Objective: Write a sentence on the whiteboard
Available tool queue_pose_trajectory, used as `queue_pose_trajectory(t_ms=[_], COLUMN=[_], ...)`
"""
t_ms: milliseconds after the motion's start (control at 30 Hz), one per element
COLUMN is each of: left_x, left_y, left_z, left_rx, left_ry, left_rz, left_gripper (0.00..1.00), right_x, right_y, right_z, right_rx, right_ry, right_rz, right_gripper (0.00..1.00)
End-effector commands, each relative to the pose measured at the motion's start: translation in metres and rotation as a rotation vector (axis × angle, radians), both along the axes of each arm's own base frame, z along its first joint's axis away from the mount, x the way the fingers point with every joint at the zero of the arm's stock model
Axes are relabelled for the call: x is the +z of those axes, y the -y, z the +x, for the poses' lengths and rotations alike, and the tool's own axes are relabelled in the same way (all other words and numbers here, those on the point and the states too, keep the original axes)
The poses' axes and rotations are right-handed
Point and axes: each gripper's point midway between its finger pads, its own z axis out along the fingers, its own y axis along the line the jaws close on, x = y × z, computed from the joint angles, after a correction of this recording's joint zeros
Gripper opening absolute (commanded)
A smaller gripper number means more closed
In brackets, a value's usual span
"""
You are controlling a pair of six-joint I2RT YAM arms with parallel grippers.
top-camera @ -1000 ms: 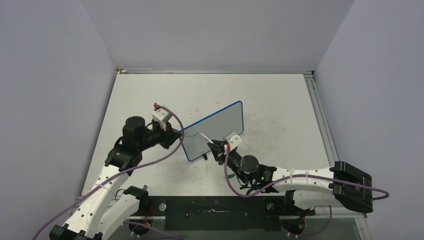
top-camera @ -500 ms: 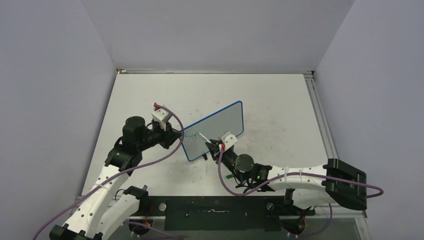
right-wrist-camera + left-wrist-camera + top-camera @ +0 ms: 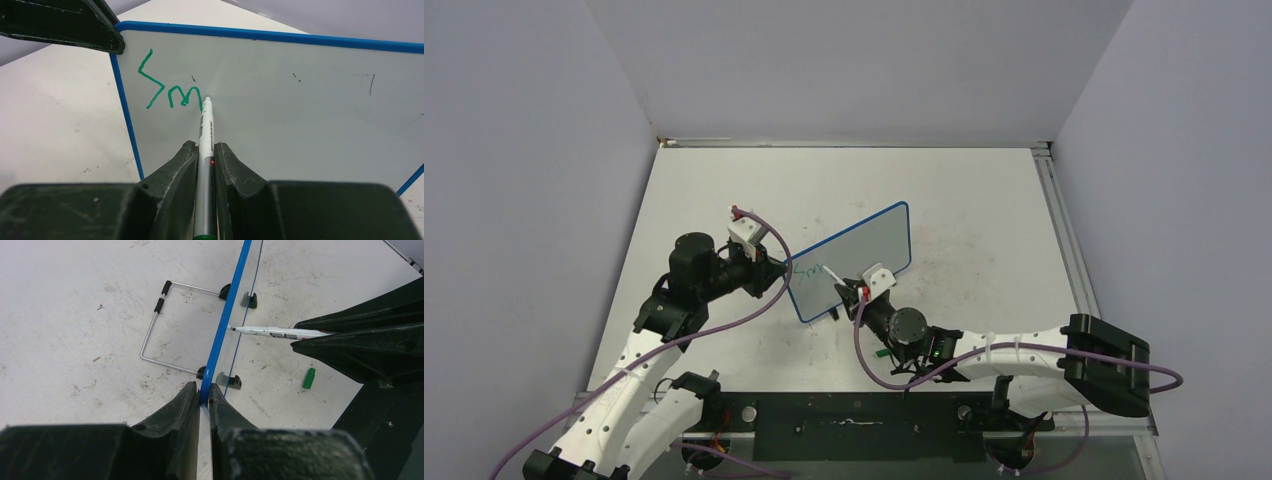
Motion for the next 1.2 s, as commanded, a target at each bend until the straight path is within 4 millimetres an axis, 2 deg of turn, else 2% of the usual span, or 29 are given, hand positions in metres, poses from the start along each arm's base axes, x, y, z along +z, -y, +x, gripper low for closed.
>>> queue_pose_trajectory(t_ms=[0,533,700,967,1167], left_x=[-0.001,-0.001,-0.001,0.000,0.000], left_y=[0.002,0.002,0.002,0.002,0.002], left_z=[-0.006,-0.007,-0.007,-0.007,-0.007], left_rx=[-0.016,-0.020,-0.020,-0.021,-0.020], left_ry=[-0.017,-0.017,-0.017,-0.014,-0.015], left_rz=[-0.001,-0.002,-0.002,-0.003,-0.003], left_gripper=[0.00,0.00,0.00,0.00,0.00], right_x=[0.016,-0.013,-0.017,-0.012,0.013], right_y=[-0.004,0.003,0.005,0.005,0.002], right_z=[0.008,0.004,0.003,0.000,-0.011], right_rx=[-0.029,-0.036,-0.041,-0.031,0.010], right_ry=[0.015,-0.047,-0.054,-0.045,-0.003], right_rz=[0.055,0.017,0.015,0.020,0.067], right_gripper=[0.05,0.05,0.05,0.05,0.05])
